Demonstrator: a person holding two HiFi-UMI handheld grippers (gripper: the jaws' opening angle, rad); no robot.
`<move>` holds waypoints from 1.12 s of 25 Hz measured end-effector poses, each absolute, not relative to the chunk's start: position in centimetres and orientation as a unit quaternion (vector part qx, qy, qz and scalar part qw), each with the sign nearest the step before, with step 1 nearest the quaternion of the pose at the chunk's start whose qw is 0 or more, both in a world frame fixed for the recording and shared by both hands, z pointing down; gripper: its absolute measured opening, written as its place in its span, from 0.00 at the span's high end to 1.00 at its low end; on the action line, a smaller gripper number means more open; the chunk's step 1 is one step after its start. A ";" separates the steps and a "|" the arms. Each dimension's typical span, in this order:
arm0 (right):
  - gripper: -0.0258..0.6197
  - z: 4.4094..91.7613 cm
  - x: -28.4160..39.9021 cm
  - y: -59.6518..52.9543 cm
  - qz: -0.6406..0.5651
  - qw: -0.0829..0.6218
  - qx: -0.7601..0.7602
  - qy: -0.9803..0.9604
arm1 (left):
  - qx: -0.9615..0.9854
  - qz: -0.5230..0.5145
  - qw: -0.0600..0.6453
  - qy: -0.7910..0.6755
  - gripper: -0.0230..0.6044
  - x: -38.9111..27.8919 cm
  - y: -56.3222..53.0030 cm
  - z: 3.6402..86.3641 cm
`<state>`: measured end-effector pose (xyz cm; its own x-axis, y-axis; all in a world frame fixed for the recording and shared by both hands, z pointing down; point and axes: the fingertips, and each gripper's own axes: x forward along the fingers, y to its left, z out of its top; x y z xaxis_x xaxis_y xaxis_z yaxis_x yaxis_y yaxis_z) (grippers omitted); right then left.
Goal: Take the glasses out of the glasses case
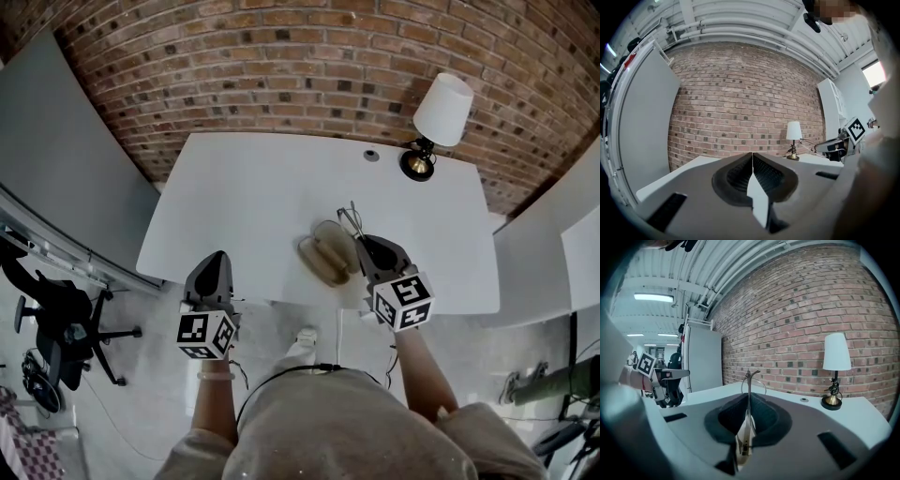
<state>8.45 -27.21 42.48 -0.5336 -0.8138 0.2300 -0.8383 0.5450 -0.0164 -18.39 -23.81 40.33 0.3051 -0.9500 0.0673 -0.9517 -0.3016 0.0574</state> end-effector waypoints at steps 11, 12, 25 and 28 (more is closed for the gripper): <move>0.93 40.9 9.0 -26.5 0.053 0.065 0.487 -0.870 | 0.804 0.001 0.038 -0.593 0.95 -18.8 -22.5 39.9; 0.93 40.7 9.1 -26.4 0.050 0.063 0.487 -0.870 | 0.804 -0.001 0.038 -0.593 0.95 -18.7 -22.4 39.9; 0.93 39.8 9.6 -24.8 0.045 0.050 0.500 -0.863 | 0.808 -0.003 0.044 -0.588 0.95 -19.0 -20.8 40.0; 0.93 39.7 9.9 -24.5 0.046 0.045 0.502 -0.863 | 0.807 -0.004 0.043 -0.588 0.95 -18.9 -20.5 40.0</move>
